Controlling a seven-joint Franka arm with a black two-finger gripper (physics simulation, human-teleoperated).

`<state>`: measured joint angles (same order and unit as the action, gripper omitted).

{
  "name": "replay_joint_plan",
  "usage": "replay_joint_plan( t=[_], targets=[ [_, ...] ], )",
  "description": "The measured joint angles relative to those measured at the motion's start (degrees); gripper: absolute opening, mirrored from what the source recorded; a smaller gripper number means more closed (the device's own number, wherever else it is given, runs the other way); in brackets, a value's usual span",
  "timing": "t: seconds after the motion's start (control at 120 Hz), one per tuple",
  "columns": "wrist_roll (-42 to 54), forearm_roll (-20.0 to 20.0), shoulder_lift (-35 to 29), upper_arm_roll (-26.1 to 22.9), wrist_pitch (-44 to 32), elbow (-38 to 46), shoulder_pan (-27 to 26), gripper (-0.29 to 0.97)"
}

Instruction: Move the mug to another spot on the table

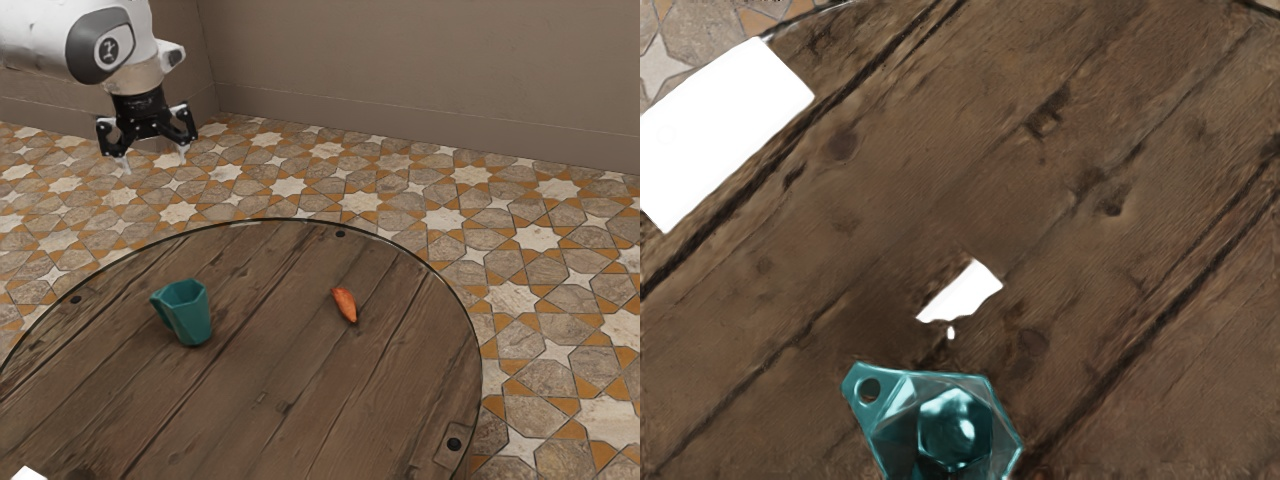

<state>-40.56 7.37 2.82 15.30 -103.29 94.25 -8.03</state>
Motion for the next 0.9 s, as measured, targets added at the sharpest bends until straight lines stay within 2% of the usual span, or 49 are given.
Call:
replay_joint_plan(
  t=[0.142, 0.3, 0.408, 0.517, 0.633, 0.733, 0.9],
  targets=[
    [6.1, 1.5, 0.1, 0.4, 2.8, 1.0, -2.1, 0.66],
    [11.3, 1.4, 4.0, 1.9, 2.5, 3.1, 2.2, 0.67],
    [13.3, -2.9, 3.9, 5.0, 0.8, 9.9, 2.7, 0.67],
    [13.2, -7.6, 3.6, 5.9, -2.9, 14.5, 3.2, 0.68],
    [10.1, -13.2, 4.9, 6.1, -7.8, 18.0, 2.7, 0.68],
    [6.7, -18.6, 5.0, 8.6, -13.2, 22.0, 2.7, 0.68],
    [0.6, -24.6, 6.3, 9.5, -18.1, 23.6, 2.8, 0.68]
  ],
)
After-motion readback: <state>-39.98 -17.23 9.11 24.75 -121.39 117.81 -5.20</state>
